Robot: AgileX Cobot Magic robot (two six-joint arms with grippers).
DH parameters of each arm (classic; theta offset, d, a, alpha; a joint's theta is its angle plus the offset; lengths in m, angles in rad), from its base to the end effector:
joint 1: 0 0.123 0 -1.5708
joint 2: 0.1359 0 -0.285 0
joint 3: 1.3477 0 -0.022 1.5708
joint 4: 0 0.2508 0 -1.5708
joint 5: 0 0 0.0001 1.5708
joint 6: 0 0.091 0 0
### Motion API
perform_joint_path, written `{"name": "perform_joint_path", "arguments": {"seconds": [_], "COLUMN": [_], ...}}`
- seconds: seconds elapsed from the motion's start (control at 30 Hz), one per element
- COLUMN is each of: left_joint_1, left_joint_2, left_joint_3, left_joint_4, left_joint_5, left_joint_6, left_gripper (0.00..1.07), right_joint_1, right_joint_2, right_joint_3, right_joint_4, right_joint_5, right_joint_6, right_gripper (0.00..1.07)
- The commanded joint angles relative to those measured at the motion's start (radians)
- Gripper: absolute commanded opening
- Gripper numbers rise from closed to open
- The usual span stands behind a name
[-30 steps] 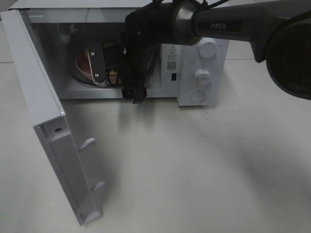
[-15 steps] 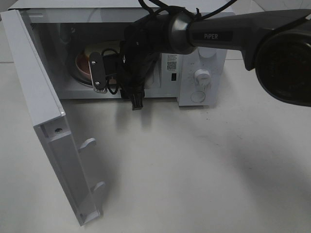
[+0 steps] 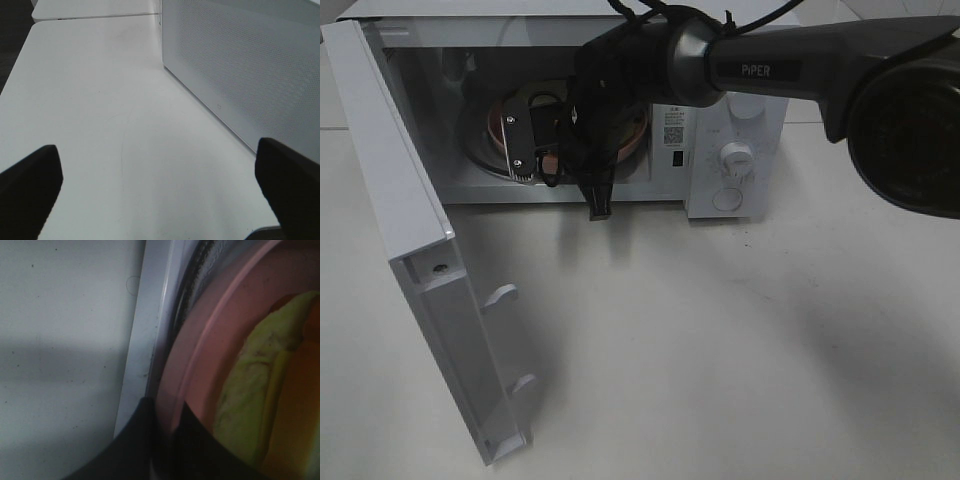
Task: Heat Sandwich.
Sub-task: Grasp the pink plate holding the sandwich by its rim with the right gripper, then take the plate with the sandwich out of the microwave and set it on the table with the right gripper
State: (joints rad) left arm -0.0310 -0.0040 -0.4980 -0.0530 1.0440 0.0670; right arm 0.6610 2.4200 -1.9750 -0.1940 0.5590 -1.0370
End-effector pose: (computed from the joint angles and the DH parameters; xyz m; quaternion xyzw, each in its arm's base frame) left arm -0.0047 -0.0040 0.2782 0.0424 0.8470 -0.0170 0.5297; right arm 0.4286 0.3215 0.1419 -0.7480 0.5768 -0.1334 0.3000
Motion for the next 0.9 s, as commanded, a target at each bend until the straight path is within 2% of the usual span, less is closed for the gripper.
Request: {"name": "perform_joint_path", "arguments": {"seconds": [0.03, 0.5, 0.9], "left_joint_1": [0.004, 0.004, 0.004], "left_joint_2": [-0.026, -0.026, -0.026], "left_joint_3": [0.003, 0.003, 0.003], "left_joint_4": [-0.001, -0.001, -0.001], "left_joint_5": [-0.016, -0.016, -0.016], "left_joint_6": [-0.004, -0.004, -0.004], "left_gripper": [1.01, 1.01, 1.01], "right_joint_1": [0.002, 0.002, 0.002], "right_joint_2": [0.001, -0.033, -0.138], "right_joint_3": [0.004, 0.03, 0.169], "right_joint_4": [0.015, 0.047, 0.048], "right_joint_5": [0.033, 0.072, -0.072], "right_joint_6": [0.011, -0.057, -0.117], "right_gripper": [0.0, 0.0, 0.0]}}
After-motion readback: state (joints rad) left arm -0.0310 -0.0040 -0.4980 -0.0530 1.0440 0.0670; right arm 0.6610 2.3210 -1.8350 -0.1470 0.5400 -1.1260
